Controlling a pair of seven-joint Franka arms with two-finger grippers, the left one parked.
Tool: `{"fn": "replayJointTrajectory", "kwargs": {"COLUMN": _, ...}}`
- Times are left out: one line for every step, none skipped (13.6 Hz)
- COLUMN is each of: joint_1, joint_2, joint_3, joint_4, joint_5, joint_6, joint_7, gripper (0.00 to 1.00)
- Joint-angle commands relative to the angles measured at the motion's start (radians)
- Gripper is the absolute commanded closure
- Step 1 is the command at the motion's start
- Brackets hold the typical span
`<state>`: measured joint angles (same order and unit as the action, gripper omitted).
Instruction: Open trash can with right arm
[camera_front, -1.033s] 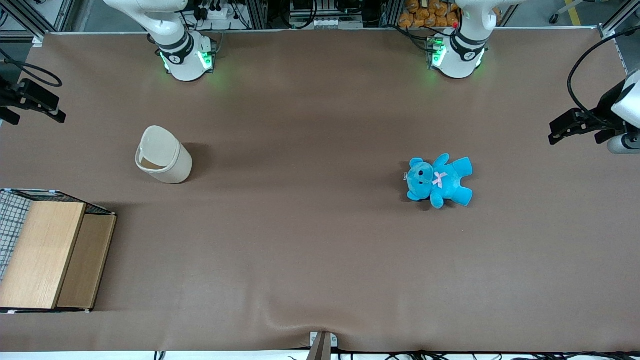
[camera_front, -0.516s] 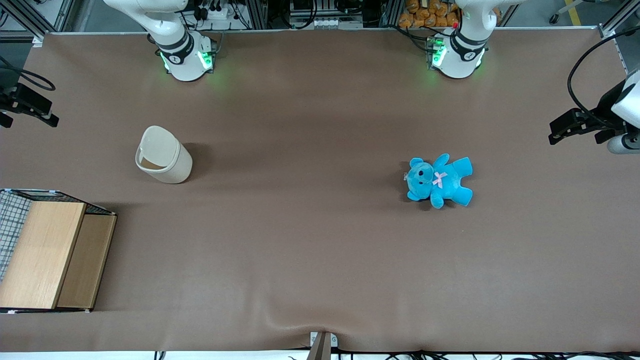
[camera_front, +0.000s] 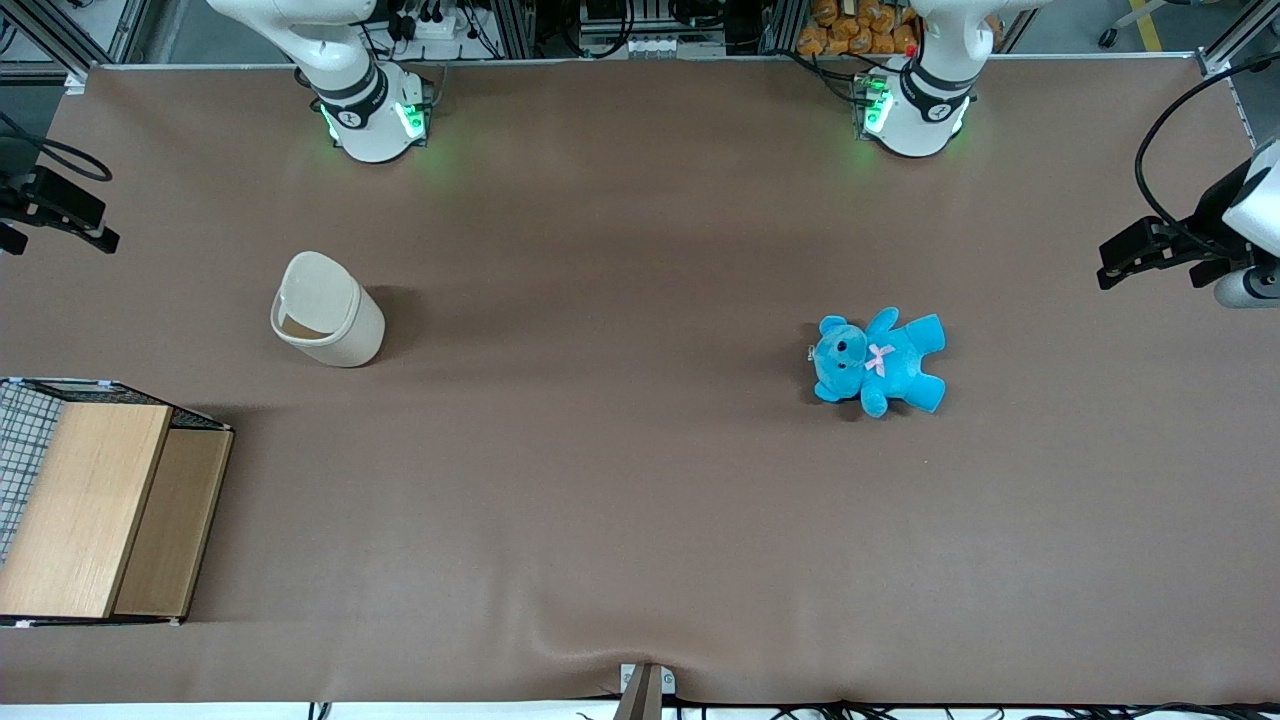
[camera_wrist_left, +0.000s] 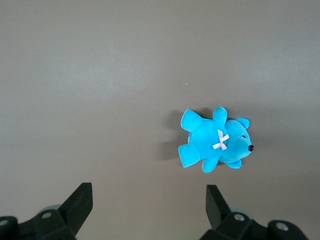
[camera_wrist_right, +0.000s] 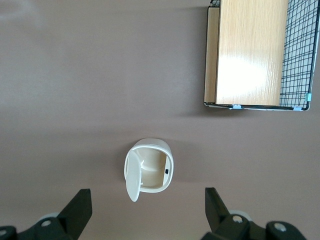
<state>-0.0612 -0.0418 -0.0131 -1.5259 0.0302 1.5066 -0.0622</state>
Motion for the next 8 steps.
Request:
{"fn": "replayJointTrajectory", "kwargs": {"joint_1": 0.003, "joint_2": 0.011, "joint_3": 0.001, "joint_4": 0.018, "joint_5": -0.016, "joint_6": -0.012, "joint_7": 0.004, "gripper": 0.00}}
{"fn": "replayJointTrajectory", "kwargs": {"joint_1": 0.003, "joint_2": 0.011, "joint_3": -0.001, "joint_4": 0.018, "joint_5": -0.016, "joint_6": -0.014, "joint_7": 0.002, "gripper": 0.00}}
{"fn": "replayJointTrajectory", "kwargs": {"joint_1": 0.003, "joint_2": 0.011, "joint_3": -0.001, "joint_4": 0.018, "joint_5": -0.016, "joint_6": -0.014, "joint_7": 0.004, "gripper": 0.00}}
{"fn": "replayJointTrajectory", "kwargs": {"joint_1": 0.003, "joint_2": 0.011, "joint_3": -0.001, "joint_4": 0.018, "joint_5": -0.016, "joint_6": -0.014, "joint_7": 0.005, "gripper": 0.00}}
{"fn": "replayJointTrajectory", "kwargs": {"joint_1": 0.003, "joint_2": 0.011, "joint_3": 0.001, "joint_4": 0.018, "joint_5": -0.016, "joint_6": -0.016, "joint_7": 0.015, "gripper": 0.00}}
{"fn": "replayJointTrajectory", "kwargs": {"joint_1": 0.003, "joint_2": 0.011, "joint_3": 0.001, "joint_4": 0.016, "joint_5": -0.016, "joint_6": -0.019, "joint_7": 0.015, "gripper": 0.00}}
{"fn": "replayJointTrajectory", "kwargs": {"joint_1": 0.003, "joint_2": 0.011, "joint_3": 0.001, "joint_4": 0.018, "joint_5": -0.016, "joint_6": -0.025, "joint_7": 0.015, "gripper": 0.00}}
{"fn": "replayJointTrajectory", "kwargs": {"joint_1": 0.001, "joint_2": 0.011, "joint_3": 0.001, "joint_4": 0.018, "joint_5": -0.016, "joint_6": -0.026, "joint_7": 0.013, "gripper": 0.00}}
